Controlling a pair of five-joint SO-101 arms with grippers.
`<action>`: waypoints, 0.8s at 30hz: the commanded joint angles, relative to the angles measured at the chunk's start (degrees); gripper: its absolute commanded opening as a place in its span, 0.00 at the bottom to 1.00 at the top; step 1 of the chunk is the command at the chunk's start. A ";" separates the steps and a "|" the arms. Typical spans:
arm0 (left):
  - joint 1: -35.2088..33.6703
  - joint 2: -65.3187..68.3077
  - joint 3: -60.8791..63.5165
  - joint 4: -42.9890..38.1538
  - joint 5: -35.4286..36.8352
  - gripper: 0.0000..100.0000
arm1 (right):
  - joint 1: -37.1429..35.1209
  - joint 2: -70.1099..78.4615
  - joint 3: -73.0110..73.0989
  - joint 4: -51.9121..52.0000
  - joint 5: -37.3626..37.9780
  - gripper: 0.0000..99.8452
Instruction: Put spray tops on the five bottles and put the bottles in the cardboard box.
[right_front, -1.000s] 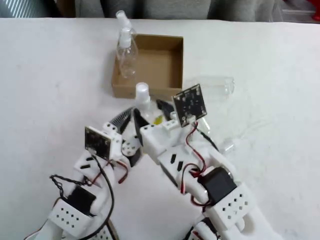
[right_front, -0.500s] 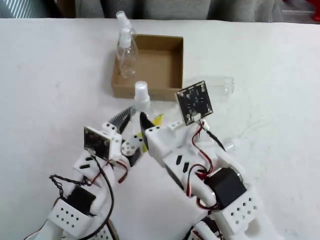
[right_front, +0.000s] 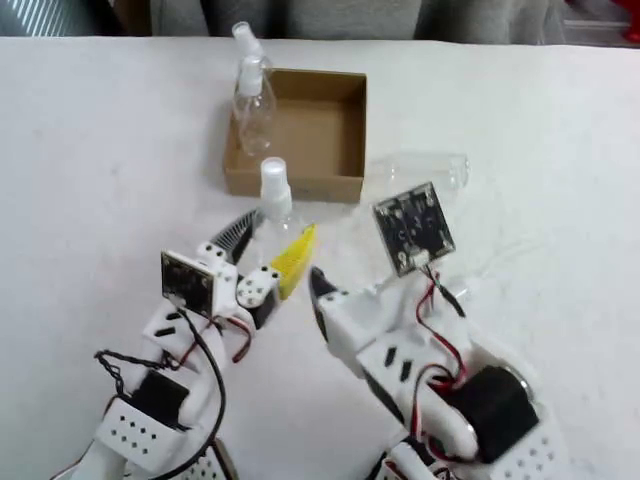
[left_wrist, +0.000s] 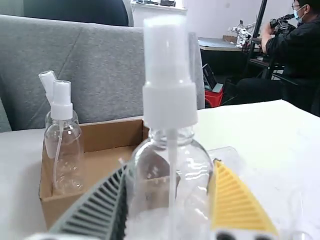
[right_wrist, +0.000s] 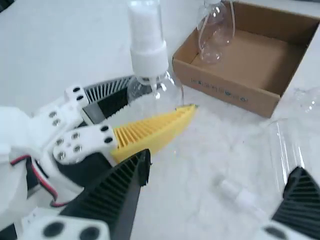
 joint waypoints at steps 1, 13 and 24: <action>-0.92 -0.92 -0.70 -1.41 0.35 0.18 | -0.22 -5.32 -2.29 7.60 0.44 0.38; -9.98 -0.75 -6.15 -12.75 0.35 0.18 | 15.60 -23.78 12.04 14.02 6.86 0.38; -9.98 21.32 -35.34 -4.84 0.35 0.18 | 38.37 -31.16 40.09 -4.26 8.44 0.38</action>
